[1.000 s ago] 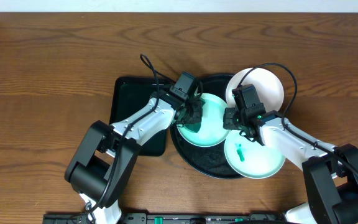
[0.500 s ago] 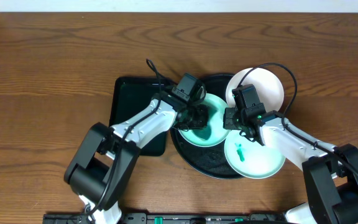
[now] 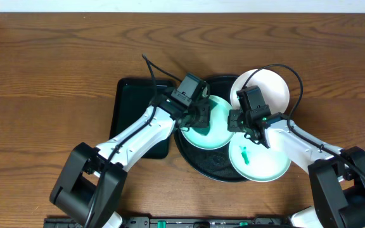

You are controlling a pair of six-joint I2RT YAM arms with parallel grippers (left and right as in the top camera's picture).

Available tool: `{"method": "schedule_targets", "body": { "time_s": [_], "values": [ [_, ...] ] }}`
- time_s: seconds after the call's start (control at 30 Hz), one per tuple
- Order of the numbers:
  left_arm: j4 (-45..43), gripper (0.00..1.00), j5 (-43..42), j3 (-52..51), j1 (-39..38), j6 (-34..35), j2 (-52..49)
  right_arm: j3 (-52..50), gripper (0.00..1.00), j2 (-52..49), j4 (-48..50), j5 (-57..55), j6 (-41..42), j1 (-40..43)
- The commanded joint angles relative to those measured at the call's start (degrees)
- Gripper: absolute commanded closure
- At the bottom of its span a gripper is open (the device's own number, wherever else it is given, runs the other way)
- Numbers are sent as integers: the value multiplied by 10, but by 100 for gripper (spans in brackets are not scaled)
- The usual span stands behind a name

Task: Clean dirty plates on tray and stack at the side
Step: 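Wipe the mint-green plate's far edge with the left gripper's sponge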

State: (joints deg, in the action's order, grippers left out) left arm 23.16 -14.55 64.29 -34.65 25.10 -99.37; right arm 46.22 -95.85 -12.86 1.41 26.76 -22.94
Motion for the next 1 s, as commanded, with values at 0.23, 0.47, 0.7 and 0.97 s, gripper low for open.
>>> {"method": "schedule_targets", "body": {
  "time_s": [0.23,0.47,0.7,0.97],
  "values": [
    [-45,90,93,-12,2,-6,-48,-1,99,4,4,36,4,-4],
    [-44,93,57,-7,3,18,-76,-1,99,4,4,36,4,-4],
    [-43,93,-58,8,3,17,-78,-1,99,4,4,36,4,-4],
    [-31,93,-94,9,-3,17,-78,-1,99,4,5,36,4,-4]
  ]
}}
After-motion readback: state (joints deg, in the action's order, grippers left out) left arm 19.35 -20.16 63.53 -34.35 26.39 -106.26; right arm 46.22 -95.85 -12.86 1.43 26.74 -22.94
